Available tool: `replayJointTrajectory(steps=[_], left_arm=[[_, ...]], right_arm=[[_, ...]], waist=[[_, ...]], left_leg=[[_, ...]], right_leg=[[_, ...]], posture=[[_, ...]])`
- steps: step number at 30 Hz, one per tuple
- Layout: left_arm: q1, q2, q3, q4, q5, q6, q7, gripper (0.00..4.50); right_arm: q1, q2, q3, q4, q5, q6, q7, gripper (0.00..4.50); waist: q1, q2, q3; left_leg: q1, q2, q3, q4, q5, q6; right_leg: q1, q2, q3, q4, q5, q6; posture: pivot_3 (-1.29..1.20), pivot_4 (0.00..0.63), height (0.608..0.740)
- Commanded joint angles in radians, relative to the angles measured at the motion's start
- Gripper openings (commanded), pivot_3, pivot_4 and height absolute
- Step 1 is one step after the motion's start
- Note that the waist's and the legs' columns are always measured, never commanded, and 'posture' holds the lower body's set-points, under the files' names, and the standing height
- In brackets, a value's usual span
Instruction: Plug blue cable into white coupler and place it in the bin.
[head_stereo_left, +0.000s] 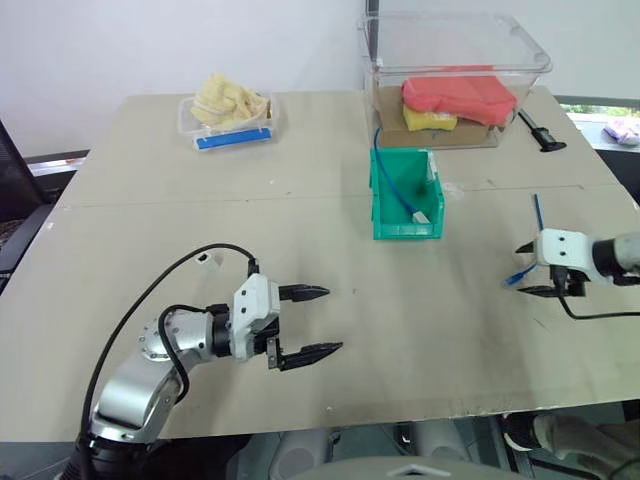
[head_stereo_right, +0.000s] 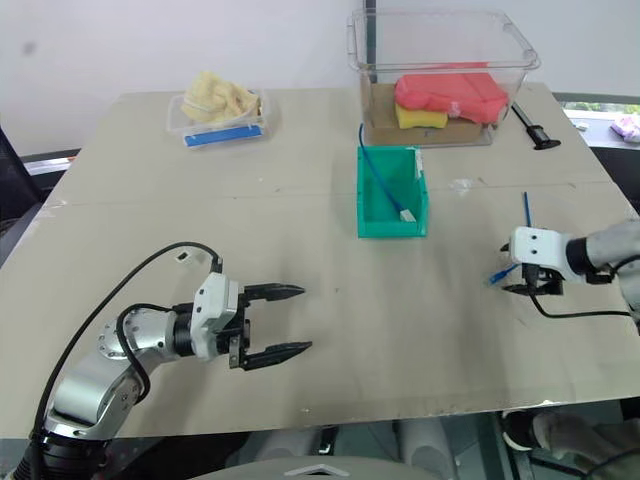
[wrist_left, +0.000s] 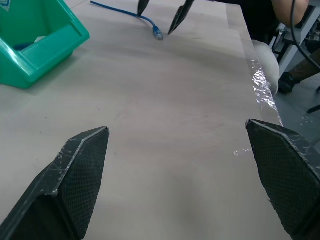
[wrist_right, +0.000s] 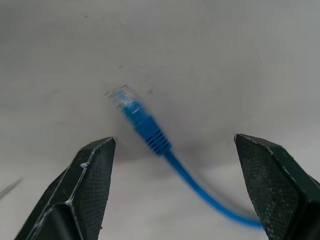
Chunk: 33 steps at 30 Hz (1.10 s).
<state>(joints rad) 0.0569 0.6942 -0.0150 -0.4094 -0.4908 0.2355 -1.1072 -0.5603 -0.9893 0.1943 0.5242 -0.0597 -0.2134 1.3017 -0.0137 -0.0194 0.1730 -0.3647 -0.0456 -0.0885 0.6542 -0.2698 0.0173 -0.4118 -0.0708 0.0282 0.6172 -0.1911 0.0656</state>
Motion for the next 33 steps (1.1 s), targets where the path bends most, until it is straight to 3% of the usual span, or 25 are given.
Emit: replayJointTrajectory(steps=[1,4,5,7,11,18,25,28,31,33], left_arm=[[-0.003,-0.006,-0.004,-0.014,0.007,-0.020,0.008,4.50],[0.001,-0.006,-0.001,-0.020,0.008,-0.017,0.018,4.50],[0.002,-0.006,0.000,-0.021,0.008,-0.017,0.021,4.50],[0.002,-0.007,-0.004,-0.021,0.014,-0.018,0.030,4.50],[-0.003,-0.032,-0.010,0.002,0.062,-0.025,0.091,4.50],[-0.025,-0.042,-0.011,0.057,0.095,-0.009,0.129,4.50],[-0.108,-0.019,-0.040,0.118,0.128,0.018,0.109,4.50],[-0.141,-0.018,-0.059,0.137,0.144,0.019,0.096,4.50],[-0.181,-0.028,-0.081,0.156,0.148,0.025,0.087,4.50],[-0.232,-0.040,-0.114,0.186,0.167,0.043,0.087,4.50]], right_arm=[[-0.062,0.026,0.028,0.119,-0.027,-0.059,0.047,2.96],[-0.089,0.041,0.033,0.145,-0.014,-0.070,0.095,1.39],[-0.092,0.044,0.032,0.145,-0.011,-0.072,0.105,1.16],[-0.085,0.054,0.019,0.124,0.015,-0.068,0.131,0.15],[-0.008,0.084,-0.029,-0.092,0.123,0.069,0.133,0.06],[0.082,0.173,0.034,-0.557,0.096,0.438,-0.021,0.06],[0.001,0.385,0.206,-0.569,-0.040,0.564,-0.168,0.06],[-0.007,0.427,0.188,-0.547,-0.018,0.574,-0.199,1.14],[0.036,0.413,0.149,-0.588,0.016,0.565,-0.210,2.79],[0.099,0.403,0.068,-0.685,0.100,0.602,-0.211,3.58]], waist=[[-0.001,0.000,0.000],[-0.003,0.000,0.000],[-0.003,0.000,0.000],[-0.004,0.000,0.000],[-0.003,0.000,0.000],[0.001,0.001,0.001],[0.001,0.000,0.000],[0.003,0.000,0.000],[0.003,0.000,0.000],[0.010,0.000,0.000]], left_leg=[[0.000,0.000,0.000,0.000,0.000,0.000],[0.001,0.000,0.000,0.000,0.000,0.000],[0.002,0.000,0.000,0.000,0.000,0.000],[0.002,0.000,0.000,0.000,0.000,0.000],[0.002,0.001,-0.001,0.000,0.000,0.000],[0.000,0.000,-0.006,-0.001,0.000,0.000],[0.000,-0.001,-0.007,-0.001,0.000,0.000],[-0.001,-0.002,-0.008,-0.001,0.000,-0.001],[-0.001,-0.002,-0.009,-0.001,0.000,-0.001],[-0.002,-0.002,-0.011,-0.002,0.000,-0.001]], right_leg=[[0.000,0.000,0.000,0.000,0.000,0.000],[0.001,0.000,0.000,0.000,0.000,-0.001],[0.001,0.000,0.001,0.001,0.000,-0.001],[0.001,0.000,0.001,0.001,0.000,-0.001],[0.001,0.001,0.001,0.002,0.000,0.000],[-0.002,0.000,0.001,0.002,0.001,0.002],[-0.003,0.001,0.000,0.003,0.001,0.002],[-0.002,0.000,0.000,0.002,0.001,0.002],[-0.002,-0.001,-0.001,0.002,0.001,0.002],[-0.003,-0.001,-0.002,0.001,0.001,0.002]], posture=[[0.00,0.150,0.740],[0.00,0.150,0.740],[0.00,0.150,0.740],[0.00,0.150,0.740],[0.00,0.150,0.740],[0.00,0.150,0.740],[0.00,0.150,0.740],[0.00,0.150,0.740],[0.00,0.150,0.740],[0.00,0.150,0.740]])
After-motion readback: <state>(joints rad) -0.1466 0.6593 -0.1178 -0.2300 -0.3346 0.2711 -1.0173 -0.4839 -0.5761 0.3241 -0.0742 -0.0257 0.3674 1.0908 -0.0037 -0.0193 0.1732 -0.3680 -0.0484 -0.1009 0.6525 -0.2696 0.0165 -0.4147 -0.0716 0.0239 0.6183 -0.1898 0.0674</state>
